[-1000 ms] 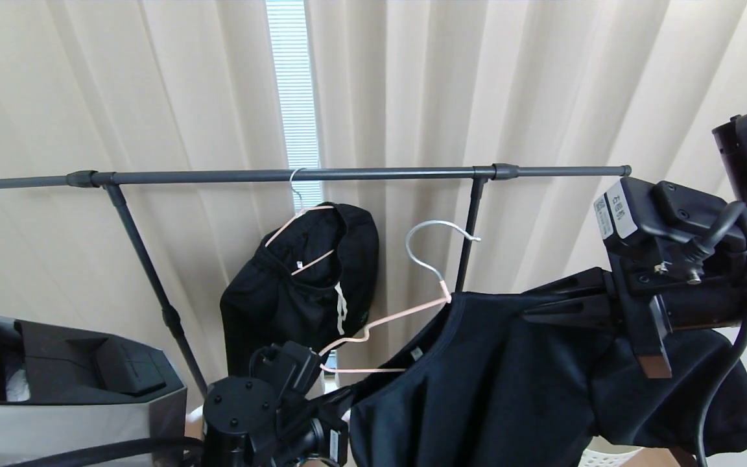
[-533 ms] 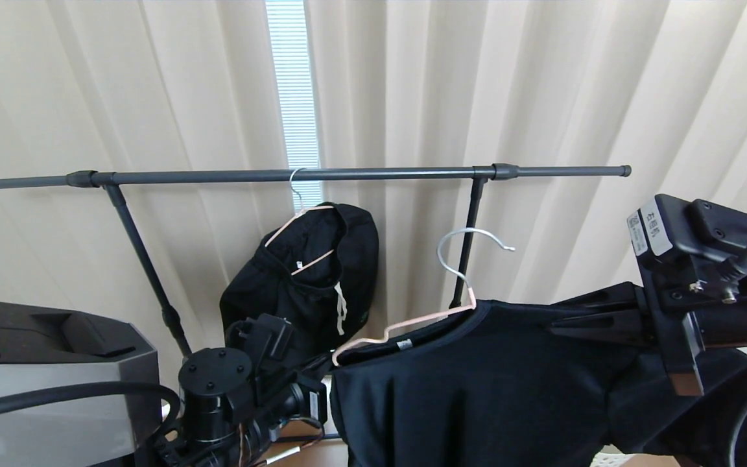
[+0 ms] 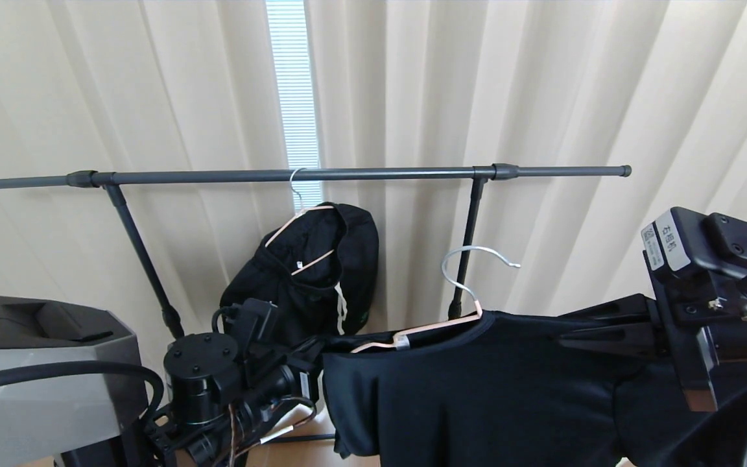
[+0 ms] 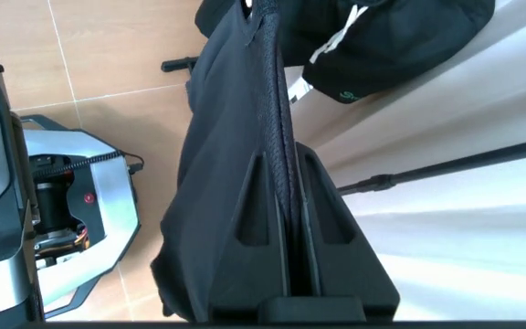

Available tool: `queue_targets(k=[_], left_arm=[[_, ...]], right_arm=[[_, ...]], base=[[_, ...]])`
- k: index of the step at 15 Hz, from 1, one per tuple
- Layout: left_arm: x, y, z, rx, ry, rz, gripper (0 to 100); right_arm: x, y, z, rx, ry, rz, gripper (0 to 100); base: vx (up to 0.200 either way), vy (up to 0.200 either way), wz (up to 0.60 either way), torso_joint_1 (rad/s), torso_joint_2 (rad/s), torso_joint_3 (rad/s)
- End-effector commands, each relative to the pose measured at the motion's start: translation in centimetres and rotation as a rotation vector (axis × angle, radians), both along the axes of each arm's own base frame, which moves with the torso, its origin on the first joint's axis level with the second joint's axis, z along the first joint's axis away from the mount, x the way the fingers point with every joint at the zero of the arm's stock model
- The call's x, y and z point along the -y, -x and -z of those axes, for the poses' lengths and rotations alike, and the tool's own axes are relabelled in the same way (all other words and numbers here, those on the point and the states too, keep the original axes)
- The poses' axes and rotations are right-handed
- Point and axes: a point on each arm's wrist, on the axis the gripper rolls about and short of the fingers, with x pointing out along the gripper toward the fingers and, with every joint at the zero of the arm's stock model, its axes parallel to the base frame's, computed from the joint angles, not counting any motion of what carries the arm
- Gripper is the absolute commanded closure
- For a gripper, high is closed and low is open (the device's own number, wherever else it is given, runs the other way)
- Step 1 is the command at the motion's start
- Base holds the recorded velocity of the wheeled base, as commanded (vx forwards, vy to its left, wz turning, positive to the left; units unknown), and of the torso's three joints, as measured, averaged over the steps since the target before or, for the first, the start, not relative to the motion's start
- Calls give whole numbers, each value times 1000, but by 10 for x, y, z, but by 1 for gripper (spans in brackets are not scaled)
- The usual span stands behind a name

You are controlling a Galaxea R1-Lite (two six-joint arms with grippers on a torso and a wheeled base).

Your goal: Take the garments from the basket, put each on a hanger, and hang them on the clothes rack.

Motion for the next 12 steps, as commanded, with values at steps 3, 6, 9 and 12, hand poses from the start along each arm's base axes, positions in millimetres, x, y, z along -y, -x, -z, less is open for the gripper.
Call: queue_targets(k=[3, 6, 9, 12], left_arm=[[0, 28, -43, 129, 49, 64, 100], [1, 34, -47, 151, 36, 84, 100], [3, 40, -53, 170, 45, 104, 100], [5, 46, -55, 180, 35, 123, 100]], right_arm=[[-6, -10, 21, -28, -68, 53, 100], [-14, -10, 27, -67, -171, 102, 100], [-13, -7, 33, -71, -172, 101, 100], [-15, -1, 50, -93, -215, 98, 100]], base=[[0, 0, 0, 0, 0, 0], [0, 0, 0, 0, 0, 0], [0, 0, 0, 0, 0, 0], [0, 0, 0, 0, 0, 0]])
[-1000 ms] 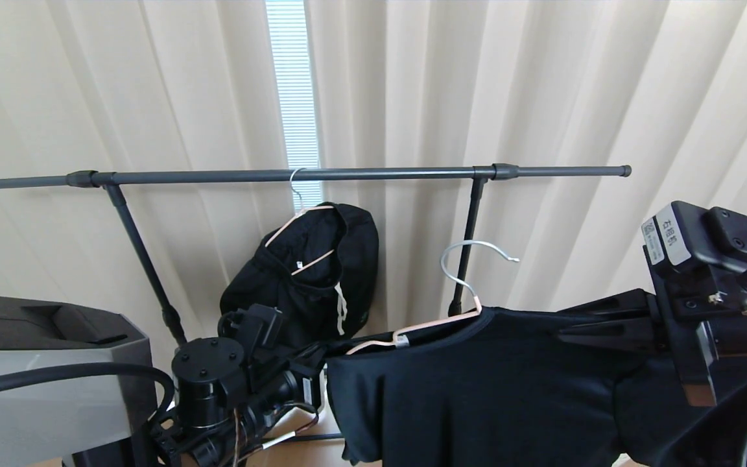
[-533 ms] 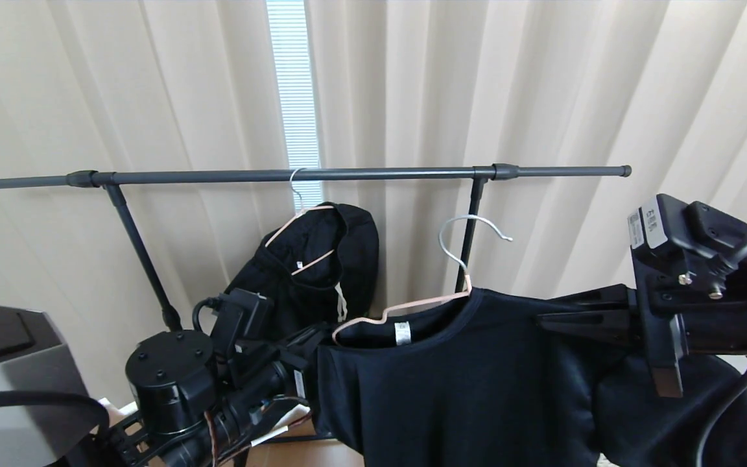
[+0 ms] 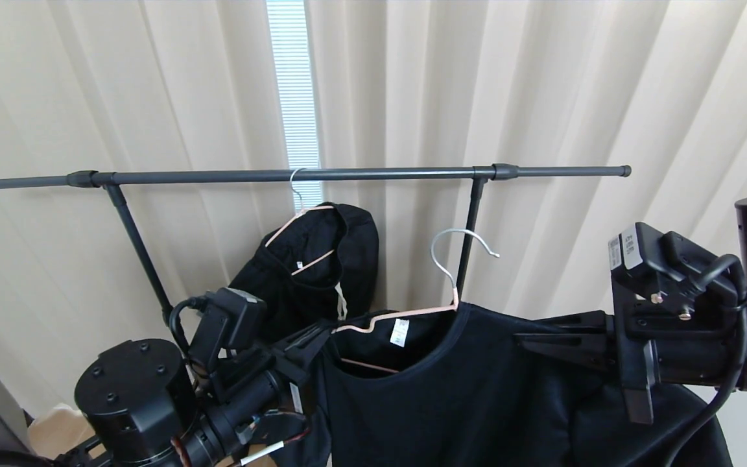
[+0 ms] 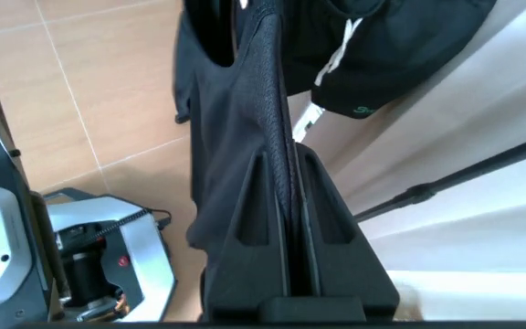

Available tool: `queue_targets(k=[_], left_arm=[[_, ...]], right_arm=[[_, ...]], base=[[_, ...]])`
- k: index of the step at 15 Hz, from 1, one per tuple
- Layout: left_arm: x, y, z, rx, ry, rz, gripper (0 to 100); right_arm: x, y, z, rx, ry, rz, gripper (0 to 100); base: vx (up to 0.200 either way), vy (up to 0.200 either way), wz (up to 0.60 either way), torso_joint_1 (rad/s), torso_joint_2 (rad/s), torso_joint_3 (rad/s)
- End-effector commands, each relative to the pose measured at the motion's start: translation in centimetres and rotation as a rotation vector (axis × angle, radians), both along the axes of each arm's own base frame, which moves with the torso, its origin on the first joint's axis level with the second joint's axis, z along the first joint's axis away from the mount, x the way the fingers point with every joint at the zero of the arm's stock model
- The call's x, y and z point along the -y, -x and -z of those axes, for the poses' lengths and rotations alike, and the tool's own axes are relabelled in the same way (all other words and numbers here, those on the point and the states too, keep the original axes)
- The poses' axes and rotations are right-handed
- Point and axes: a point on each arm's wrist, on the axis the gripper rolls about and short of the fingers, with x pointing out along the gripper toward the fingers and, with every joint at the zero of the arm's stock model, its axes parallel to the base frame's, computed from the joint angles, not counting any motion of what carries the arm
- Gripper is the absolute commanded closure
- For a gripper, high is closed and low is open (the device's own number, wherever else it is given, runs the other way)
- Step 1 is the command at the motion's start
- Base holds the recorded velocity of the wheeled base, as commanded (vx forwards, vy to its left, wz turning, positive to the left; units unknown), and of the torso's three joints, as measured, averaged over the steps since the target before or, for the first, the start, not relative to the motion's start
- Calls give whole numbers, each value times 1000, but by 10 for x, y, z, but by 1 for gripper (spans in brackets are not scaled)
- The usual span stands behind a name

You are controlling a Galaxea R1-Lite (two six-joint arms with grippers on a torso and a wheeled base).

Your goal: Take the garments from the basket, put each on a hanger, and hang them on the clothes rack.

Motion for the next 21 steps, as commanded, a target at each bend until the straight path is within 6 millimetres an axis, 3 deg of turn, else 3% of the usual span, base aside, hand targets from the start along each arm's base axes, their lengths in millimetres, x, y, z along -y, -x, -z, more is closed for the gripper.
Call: queue_targets(k=[1, 6, 13, 21], left_arm=[[-1, 3, -6, 22, 14, 5, 100], [0, 8, -14, 47, 34, 22, 100], [4, 24, -27, 85, 70, 77, 100], [15, 42, -32, 97, 88, 163, 100]], right_arm=[[-3, 8, 18, -30, -20, -17, 100], [-5, 11, 33, -47, -93, -37, 100], [-11, 1, 49, -62, -128, -21, 100], [-19, 5, 52, -101, -236, -76, 100]], base=[[0, 0, 0, 0, 0, 0], [0, 0, 0, 0, 0, 0], [0, 0, 0, 0, 0, 0], [0, 0, 0, 0, 0, 0]])
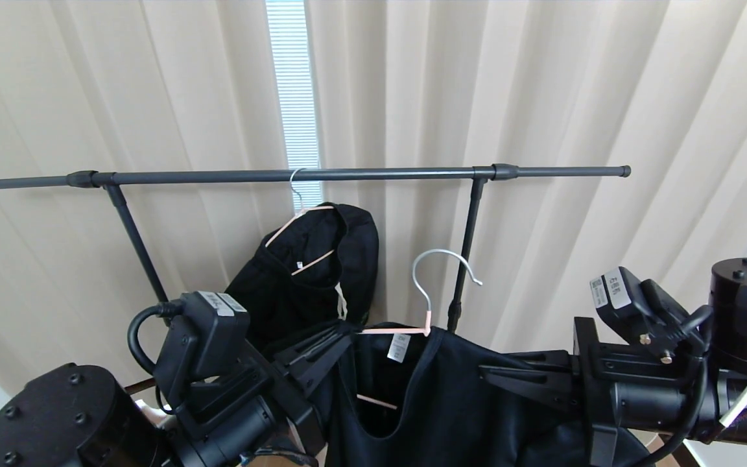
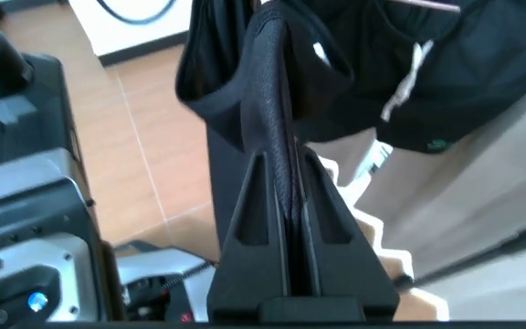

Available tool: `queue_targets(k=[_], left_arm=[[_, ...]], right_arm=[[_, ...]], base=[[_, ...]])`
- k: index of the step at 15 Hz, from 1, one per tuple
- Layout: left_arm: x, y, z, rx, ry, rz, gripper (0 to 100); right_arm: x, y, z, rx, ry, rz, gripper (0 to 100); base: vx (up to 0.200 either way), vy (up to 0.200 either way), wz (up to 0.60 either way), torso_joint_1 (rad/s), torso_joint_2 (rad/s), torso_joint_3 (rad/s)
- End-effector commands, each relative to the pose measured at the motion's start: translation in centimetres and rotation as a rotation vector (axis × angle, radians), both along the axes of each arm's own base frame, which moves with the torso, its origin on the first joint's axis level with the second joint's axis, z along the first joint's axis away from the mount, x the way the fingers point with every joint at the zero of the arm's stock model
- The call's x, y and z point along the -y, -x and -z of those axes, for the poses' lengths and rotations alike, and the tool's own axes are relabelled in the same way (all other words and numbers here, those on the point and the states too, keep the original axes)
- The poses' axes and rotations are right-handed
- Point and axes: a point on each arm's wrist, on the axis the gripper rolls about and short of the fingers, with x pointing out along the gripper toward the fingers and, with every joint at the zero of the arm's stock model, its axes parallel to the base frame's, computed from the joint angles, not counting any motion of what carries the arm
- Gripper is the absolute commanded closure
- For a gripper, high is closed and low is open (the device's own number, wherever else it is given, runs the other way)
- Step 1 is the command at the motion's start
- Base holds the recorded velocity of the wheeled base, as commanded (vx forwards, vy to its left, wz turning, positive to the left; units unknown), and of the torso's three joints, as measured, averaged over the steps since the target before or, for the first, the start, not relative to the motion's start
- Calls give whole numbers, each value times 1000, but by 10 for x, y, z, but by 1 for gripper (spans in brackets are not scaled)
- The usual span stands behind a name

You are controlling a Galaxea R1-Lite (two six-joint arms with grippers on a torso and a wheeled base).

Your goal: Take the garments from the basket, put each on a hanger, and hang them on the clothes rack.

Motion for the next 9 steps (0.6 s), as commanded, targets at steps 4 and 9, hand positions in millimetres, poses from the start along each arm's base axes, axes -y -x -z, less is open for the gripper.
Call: queue_targets(k=[4, 9], left_arm=[[8, 13, -3, 8, 13, 64, 100], [14, 41, -14, 29, 52, 188, 100]], right_arm=[[-13, -3, 23, -29, -44, -22, 100], [-26, -11, 39, -57, -102, -25, 100]], base=[[0, 0, 0, 0, 0, 0], [0, 0, 0, 0, 0, 0]])
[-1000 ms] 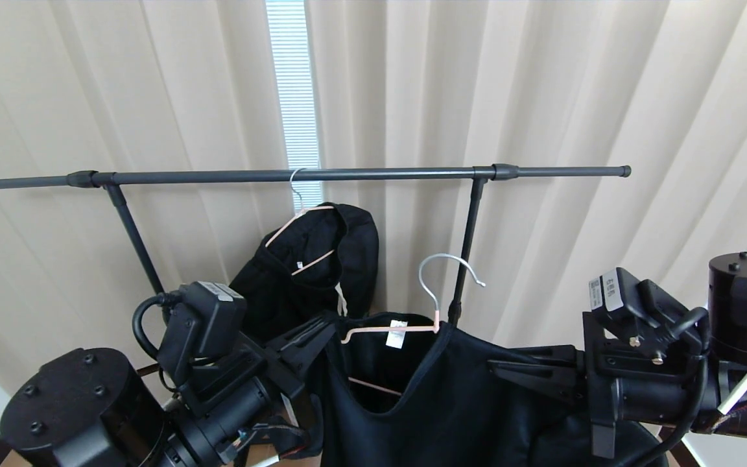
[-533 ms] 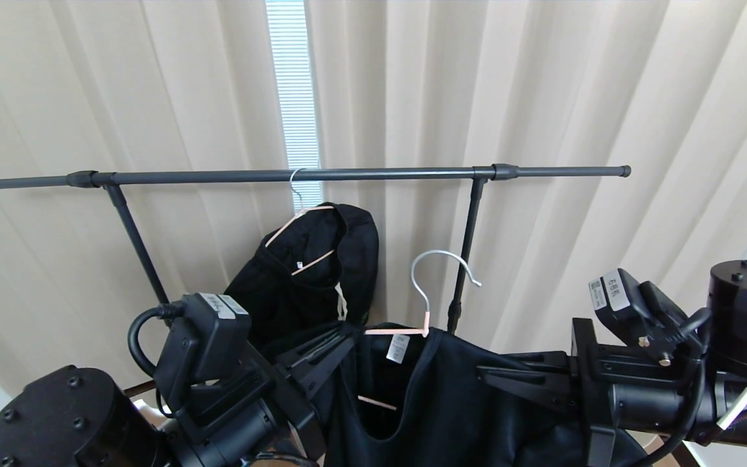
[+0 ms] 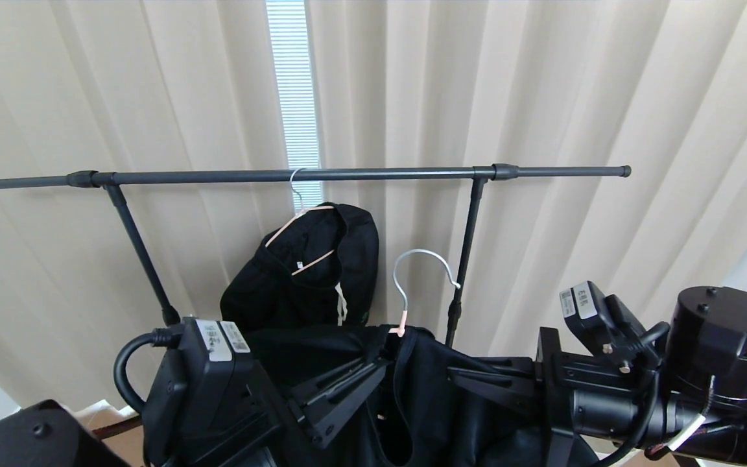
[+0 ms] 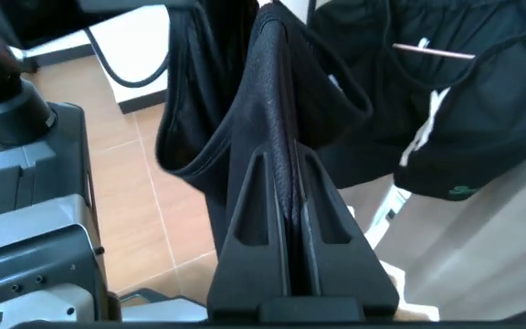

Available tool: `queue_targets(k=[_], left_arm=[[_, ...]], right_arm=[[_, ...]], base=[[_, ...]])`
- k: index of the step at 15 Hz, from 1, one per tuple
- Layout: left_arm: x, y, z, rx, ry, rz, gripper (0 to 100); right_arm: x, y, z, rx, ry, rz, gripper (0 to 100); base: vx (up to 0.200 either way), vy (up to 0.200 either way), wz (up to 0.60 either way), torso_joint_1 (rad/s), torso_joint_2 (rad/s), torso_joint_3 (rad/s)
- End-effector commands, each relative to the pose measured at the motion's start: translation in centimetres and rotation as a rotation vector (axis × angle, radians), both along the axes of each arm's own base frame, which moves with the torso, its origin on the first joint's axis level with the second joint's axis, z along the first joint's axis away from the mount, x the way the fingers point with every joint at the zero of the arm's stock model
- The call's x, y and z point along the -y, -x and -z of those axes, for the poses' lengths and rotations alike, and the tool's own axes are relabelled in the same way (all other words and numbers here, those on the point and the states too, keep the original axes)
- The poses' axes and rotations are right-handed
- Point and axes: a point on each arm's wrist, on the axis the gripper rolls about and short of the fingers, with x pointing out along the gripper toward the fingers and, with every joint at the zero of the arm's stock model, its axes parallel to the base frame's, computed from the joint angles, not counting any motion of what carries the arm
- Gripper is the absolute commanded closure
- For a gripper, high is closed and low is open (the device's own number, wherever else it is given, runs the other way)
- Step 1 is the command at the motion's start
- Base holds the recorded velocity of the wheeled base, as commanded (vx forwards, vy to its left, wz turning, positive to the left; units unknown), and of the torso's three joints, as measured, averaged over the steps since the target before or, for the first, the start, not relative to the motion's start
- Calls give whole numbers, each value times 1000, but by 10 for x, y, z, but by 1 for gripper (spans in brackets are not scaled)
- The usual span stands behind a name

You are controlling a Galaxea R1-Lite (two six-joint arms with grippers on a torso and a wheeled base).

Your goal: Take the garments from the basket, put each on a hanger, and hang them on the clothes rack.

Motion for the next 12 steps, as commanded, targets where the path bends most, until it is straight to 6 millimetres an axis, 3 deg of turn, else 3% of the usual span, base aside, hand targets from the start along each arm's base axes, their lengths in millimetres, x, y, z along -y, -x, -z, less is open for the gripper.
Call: queue_targets(k=[1, 5, 12], left_arm=[[0, 14, -5, 8, 20, 54, 100], [5, 14, 4, -13, -14, 65, 100], [-3, 1, 10, -23, -43, 3, 100]], right_arm=[[-5, -3, 14, -49, 25, -6, 100], [-6, -3, 21, -19, -23, -4, 100], [0, 2, 12, 28, -69, -1, 100]], base=[[0, 0, 0, 0, 0, 0], [0, 0, 0, 0, 0, 0], [0, 0, 0, 0, 0, 0]])
